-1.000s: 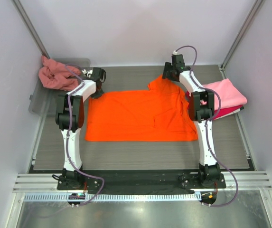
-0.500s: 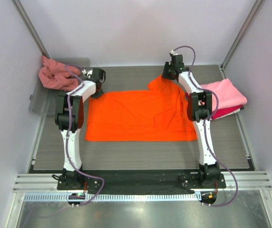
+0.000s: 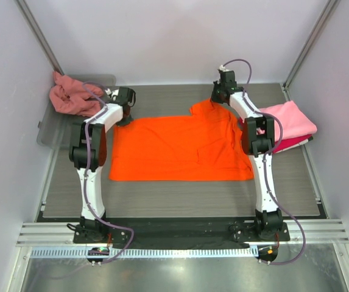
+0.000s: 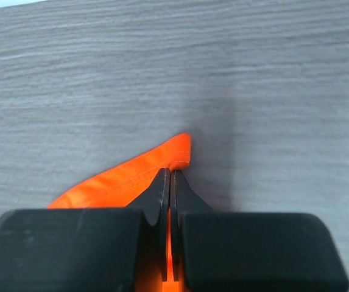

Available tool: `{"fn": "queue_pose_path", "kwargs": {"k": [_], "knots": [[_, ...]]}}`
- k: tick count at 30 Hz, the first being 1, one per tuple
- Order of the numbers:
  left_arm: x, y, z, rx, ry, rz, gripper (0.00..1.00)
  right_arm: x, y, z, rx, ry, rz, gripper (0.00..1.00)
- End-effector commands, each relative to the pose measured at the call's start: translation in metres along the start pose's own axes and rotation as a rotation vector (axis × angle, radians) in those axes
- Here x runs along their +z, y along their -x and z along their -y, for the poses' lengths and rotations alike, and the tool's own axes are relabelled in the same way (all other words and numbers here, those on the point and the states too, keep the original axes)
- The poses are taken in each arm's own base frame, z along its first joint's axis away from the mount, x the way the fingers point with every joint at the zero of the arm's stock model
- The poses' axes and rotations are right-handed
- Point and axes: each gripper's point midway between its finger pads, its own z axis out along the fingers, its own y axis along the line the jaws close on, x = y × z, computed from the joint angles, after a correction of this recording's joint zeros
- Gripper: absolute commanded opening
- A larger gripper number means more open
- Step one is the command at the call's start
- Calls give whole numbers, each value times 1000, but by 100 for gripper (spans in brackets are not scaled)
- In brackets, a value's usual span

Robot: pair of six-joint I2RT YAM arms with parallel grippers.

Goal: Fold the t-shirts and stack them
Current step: Fold the tshirt

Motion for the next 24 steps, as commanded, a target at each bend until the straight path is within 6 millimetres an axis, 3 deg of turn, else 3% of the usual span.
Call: {"fn": "queue_pose_path", "kwargs": {"k": [1,11,12,15,21,24], "knots": [[-33,31,-2,-6,-9,92,0,-63,83,-19,-29,23,197,1],[-49,36,-4,-10,5,123,0,-106,98,-35,-57,82,237,1],[-47,34,-3,-1,1,118,6,-105,92,-34,-60,86,229,1],[-38,33,4,-1,-6,105,59,-107,92,-36,-58,102,237,1],[-12,22,23,26,-57,52,74,-100,84,-38,-51,122,214,1],[-7,24,29,26,-67,38,74,-98,85,-38,-49,125,218,1]]}}
